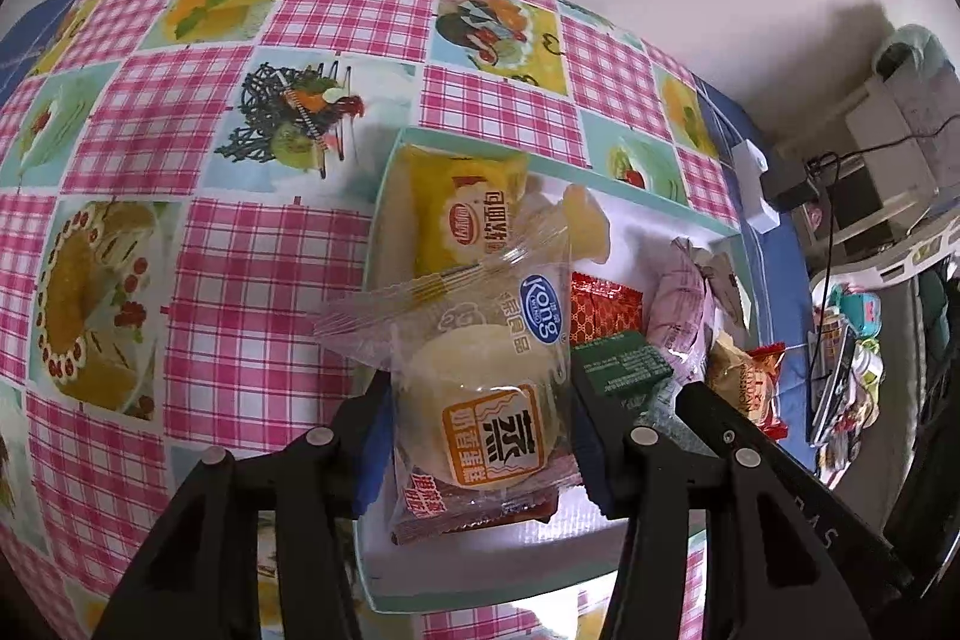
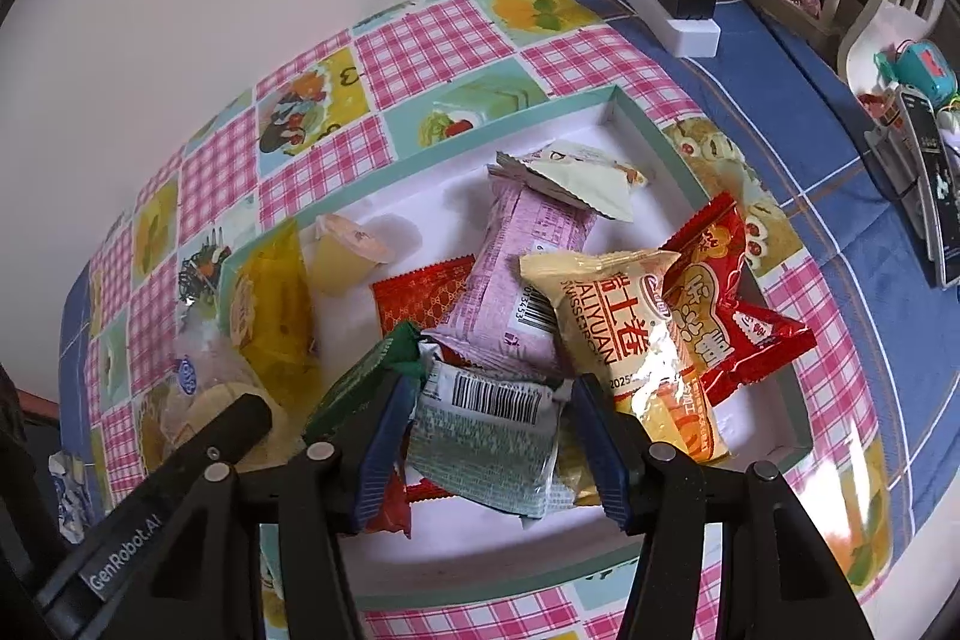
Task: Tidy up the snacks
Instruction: 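Carry both items into the white tray and open both tools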
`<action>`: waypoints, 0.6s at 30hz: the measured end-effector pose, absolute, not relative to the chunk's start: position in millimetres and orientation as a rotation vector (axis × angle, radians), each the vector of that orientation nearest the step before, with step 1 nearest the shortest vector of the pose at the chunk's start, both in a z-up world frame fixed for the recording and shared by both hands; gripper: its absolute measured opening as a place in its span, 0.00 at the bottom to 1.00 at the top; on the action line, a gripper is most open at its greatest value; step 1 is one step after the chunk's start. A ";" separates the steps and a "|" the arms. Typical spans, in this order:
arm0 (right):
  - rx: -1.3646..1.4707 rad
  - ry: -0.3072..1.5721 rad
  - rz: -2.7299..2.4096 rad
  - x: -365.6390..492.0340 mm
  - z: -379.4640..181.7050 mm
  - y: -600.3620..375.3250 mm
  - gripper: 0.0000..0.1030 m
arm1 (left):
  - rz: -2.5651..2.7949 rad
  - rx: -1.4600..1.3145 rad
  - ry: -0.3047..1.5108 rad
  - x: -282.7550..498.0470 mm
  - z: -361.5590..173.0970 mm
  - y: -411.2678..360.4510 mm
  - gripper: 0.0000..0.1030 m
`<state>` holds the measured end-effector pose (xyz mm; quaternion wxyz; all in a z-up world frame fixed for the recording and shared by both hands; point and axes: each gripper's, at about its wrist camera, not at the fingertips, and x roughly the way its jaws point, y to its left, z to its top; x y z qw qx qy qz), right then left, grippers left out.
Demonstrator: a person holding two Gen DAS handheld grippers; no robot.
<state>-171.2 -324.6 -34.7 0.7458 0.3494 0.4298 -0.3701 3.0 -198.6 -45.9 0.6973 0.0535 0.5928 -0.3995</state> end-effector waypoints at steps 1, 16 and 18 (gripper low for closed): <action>0.762 0.939 -0.809 -171.6 -33.8 -324.3 0.59 | -0.892 0.113 1.329 4.3 -46.7 -197.7 0.61; 0.681 0.905 -0.784 -177.4 -20.7 -292.8 0.68 | -0.781 0.030 1.251 15.7 -21.0 -134.5 0.93; 0.659 0.917 -0.771 -176.6 -23.1 -283.2 0.69 | -0.719 0.076 1.215 15.5 -19.8 -123.2 0.94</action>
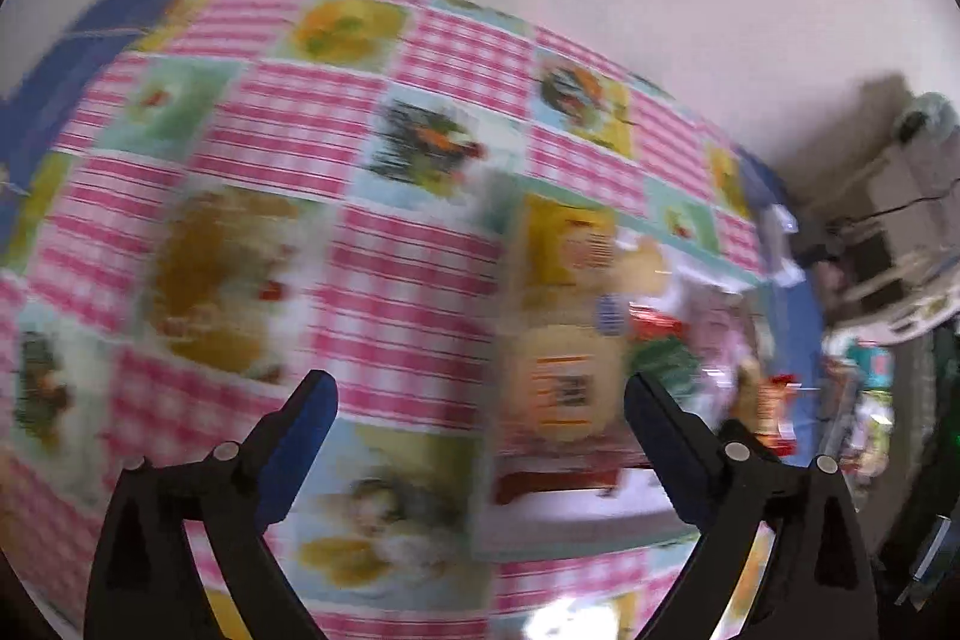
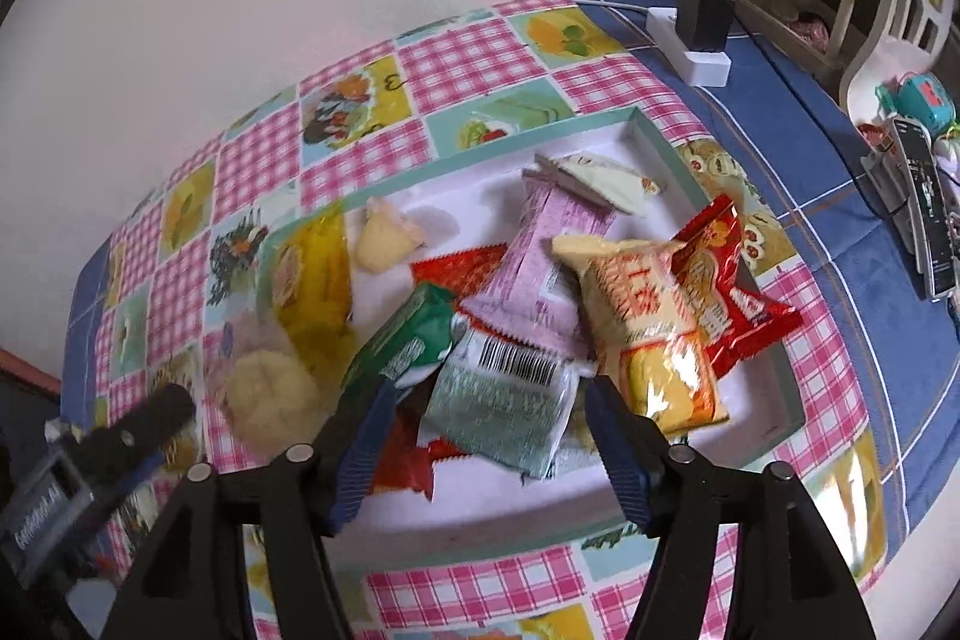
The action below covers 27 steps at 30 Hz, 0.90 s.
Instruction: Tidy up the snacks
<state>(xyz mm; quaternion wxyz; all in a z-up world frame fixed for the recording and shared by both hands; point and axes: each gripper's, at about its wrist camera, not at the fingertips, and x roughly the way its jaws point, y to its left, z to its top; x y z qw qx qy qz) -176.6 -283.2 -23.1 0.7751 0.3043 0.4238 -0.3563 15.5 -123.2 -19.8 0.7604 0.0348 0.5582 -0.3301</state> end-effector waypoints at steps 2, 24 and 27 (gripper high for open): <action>0.636 0.928 -0.755 -175.2 -25.8 -274.2 0.71 | -0.639 0.144 1.185 15.3 -20.0 -114.6 0.94; 0.498 0.896 -0.681 -180.3 -21.3 -215.6 1.00 | -0.337 0.302 1.111 -3.3 -15.6 -44.4 0.94; 0.490 0.901 -0.679 -179.2 -21.2 -215.5 1.00 | -0.351 0.296 1.128 -2.3 -16.4 -43.8 0.94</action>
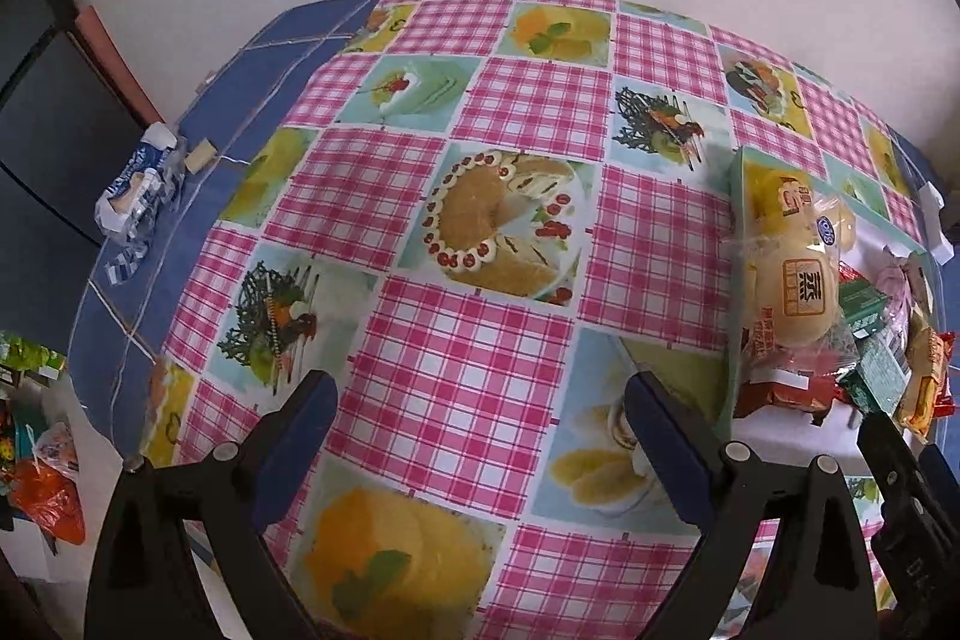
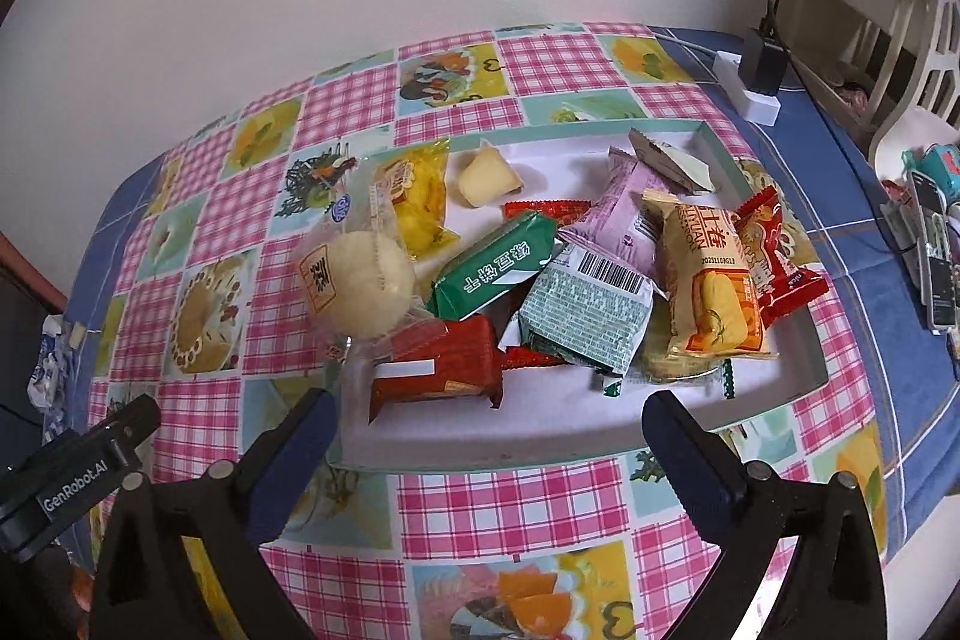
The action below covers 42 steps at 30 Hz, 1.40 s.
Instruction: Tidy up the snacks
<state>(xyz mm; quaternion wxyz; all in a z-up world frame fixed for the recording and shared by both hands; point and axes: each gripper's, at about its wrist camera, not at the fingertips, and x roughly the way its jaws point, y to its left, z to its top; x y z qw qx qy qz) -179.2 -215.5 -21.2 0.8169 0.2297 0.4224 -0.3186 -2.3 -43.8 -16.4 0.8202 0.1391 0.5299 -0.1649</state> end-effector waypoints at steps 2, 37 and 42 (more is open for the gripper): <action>0.486 0.903 -0.677 -178.7 -20.9 -216.0 1.00 | -0.356 0.298 1.134 -2.5 -16.9 -45.2 0.94; 0.474 0.932 -0.675 -175.9 -23.1 -217.7 1.00 | -0.364 0.319 1.178 -1.3 -22.1 -48.2 0.94; 0.473 0.934 -0.674 -176.1 -23.9 -217.6 1.00 | -0.371 0.322 1.177 -1.4 -21.8 -48.4 0.94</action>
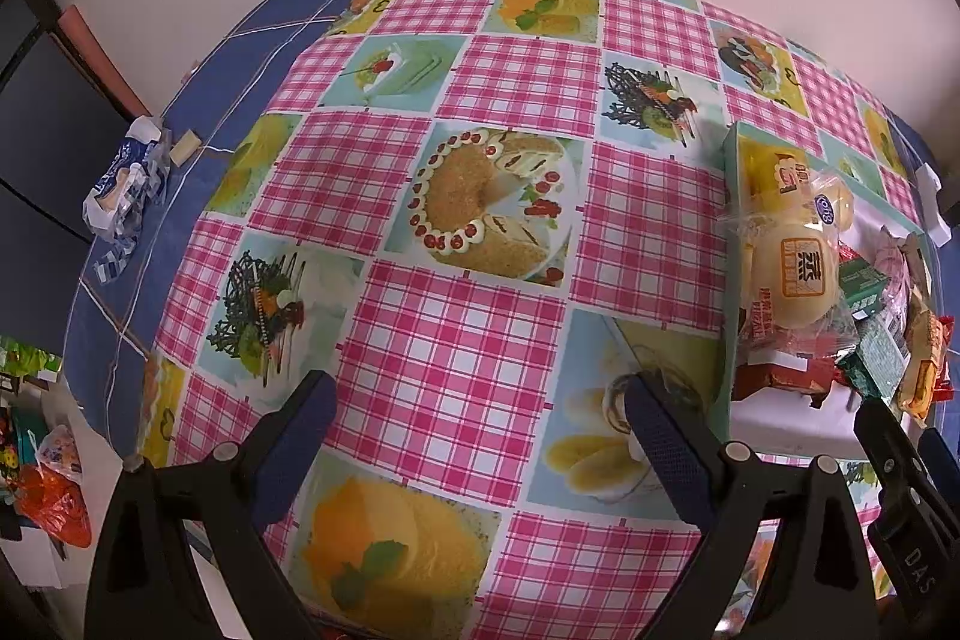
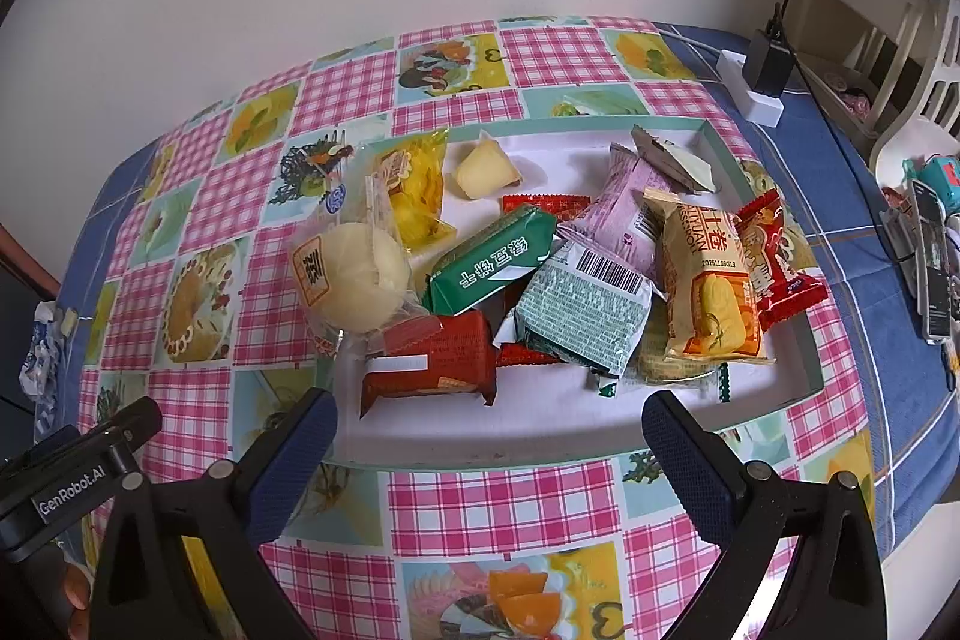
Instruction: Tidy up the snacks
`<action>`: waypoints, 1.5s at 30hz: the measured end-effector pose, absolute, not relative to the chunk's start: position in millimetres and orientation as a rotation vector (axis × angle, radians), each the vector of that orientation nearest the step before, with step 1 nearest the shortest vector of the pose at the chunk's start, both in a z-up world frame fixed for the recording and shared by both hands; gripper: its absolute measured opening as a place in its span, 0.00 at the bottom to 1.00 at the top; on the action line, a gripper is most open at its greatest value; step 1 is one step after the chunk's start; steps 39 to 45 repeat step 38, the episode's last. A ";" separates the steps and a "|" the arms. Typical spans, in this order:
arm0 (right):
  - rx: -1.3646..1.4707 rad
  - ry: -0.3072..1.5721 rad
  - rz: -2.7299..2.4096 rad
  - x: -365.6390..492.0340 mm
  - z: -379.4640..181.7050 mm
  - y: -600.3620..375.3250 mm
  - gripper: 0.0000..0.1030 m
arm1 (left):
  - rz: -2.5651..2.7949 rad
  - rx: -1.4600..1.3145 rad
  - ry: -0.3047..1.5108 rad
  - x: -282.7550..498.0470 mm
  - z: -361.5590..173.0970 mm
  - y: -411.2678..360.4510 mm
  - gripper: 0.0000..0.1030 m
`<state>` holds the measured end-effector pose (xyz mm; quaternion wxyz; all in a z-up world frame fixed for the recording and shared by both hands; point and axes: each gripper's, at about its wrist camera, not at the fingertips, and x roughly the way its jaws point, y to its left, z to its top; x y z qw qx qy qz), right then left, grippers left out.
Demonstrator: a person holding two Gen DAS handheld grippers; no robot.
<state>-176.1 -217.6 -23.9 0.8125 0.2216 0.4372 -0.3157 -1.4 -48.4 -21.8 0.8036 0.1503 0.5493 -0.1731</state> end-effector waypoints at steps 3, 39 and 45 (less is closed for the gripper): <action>0.474 0.934 -0.674 -175.9 -23.9 -217.6 1.00 | -0.374 0.326 1.175 -1.8 -21.6 -49.1 0.94; 0.476 0.938 -0.674 -175.4 -25.3 -217.5 1.00 | -0.365 0.316 1.194 -1.3 -23.6 -48.9 0.94; 0.476 0.938 -0.674 -175.4 -25.3 -217.5 1.00 | -0.365 0.316 1.194 -1.3 -23.6 -48.9 0.94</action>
